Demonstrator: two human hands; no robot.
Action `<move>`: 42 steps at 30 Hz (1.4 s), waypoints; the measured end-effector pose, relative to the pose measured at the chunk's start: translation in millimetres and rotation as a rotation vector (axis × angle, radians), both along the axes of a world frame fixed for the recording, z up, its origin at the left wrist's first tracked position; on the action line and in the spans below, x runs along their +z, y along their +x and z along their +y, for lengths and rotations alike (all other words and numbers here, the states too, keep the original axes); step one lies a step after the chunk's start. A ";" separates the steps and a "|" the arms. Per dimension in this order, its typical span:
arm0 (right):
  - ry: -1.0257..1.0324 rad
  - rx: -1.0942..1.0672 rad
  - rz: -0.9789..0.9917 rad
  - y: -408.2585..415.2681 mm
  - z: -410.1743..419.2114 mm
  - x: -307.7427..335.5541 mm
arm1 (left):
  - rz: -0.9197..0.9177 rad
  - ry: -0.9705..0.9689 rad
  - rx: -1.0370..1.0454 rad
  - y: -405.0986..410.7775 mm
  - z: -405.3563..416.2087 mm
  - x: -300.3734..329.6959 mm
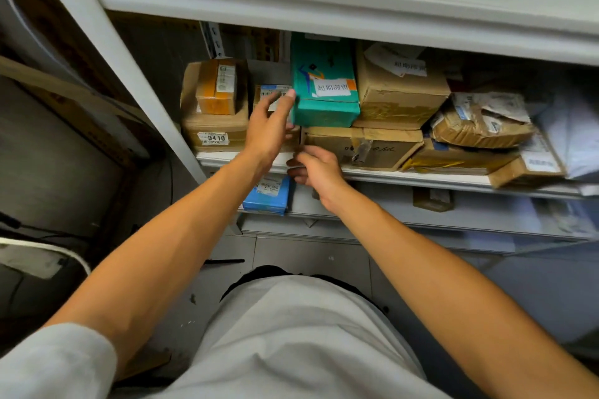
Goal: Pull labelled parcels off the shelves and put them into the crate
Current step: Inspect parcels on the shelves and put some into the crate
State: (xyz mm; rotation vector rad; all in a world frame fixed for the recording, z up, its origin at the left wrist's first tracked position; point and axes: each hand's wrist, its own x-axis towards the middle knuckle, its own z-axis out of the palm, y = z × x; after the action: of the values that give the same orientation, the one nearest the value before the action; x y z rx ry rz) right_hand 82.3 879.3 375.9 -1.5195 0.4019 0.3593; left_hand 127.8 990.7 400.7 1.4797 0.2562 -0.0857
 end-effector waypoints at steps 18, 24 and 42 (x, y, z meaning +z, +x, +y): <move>0.123 -0.110 -0.133 -9.6 -32.2 13.3 | 0.111 -0.143 -0.226 -21.5 22.6 18.6; 0.114 -0.149 -0.161 -20.1 -33.5 11.9 | 0.079 -0.222 -0.296 -38.9 46.5 8.2; -0.073 0.669 -0.528 -53.8 -57.7 24.6 | 0.046 0.068 -0.582 -109.1 87.6 13.4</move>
State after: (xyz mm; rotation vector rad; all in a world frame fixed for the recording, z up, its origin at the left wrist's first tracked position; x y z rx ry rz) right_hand 28.5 821.6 400.5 -1.7219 -0.5296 0.4412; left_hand 18.8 1078.3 414.1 1.5828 -0.1431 -0.5830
